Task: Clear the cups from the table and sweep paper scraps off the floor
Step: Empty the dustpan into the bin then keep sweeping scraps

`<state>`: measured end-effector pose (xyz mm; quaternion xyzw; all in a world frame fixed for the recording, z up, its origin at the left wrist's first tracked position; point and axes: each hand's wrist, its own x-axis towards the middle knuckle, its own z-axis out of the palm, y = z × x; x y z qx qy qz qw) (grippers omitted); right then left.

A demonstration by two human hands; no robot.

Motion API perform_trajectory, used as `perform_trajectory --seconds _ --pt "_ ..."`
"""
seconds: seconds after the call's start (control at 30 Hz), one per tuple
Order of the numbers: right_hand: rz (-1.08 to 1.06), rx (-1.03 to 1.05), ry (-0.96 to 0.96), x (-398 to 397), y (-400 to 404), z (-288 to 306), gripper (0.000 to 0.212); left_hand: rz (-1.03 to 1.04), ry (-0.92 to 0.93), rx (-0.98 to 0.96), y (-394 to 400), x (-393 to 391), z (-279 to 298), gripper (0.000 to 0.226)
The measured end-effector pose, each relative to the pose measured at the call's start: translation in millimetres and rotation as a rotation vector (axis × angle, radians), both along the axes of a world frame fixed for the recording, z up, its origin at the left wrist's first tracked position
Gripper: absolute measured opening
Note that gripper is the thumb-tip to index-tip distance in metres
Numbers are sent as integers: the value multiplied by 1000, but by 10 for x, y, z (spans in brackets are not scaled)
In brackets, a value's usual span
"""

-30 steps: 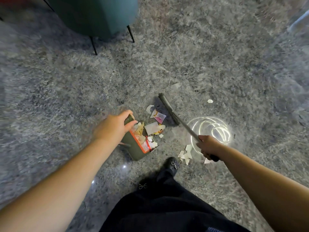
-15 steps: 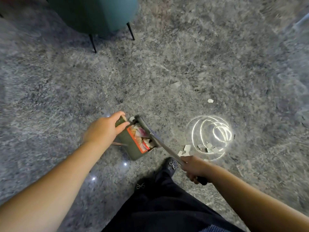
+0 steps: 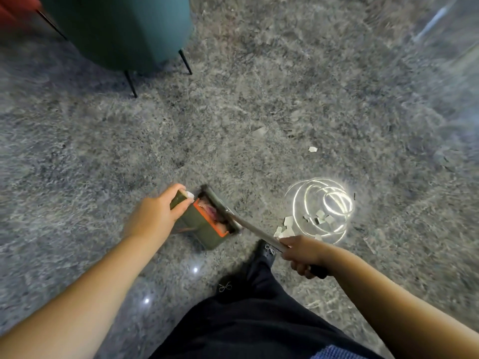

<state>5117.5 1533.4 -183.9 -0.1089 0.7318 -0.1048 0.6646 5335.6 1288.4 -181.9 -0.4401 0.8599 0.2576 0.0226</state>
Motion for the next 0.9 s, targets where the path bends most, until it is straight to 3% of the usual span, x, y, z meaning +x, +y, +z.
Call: perform_trajectory --seconds 0.27,0.37,0.47,0.6,0.9 --pt "-231 -11 -70 200 124 266 15 72 66 -40 120 786 6 23" --pt "-286 -31 -50 264 132 335 25 119 105 -48 114 962 34 27" --pt "-271 -44 -21 293 40 390 27 169 118 -40 71 1152 63 37" --pt "-229 -67 -28 299 -190 429 16 270 136 -76 -10 1429 105 27" --pt "-228 -123 -118 383 -835 246 14 507 183 -118 20 1991 271 13"
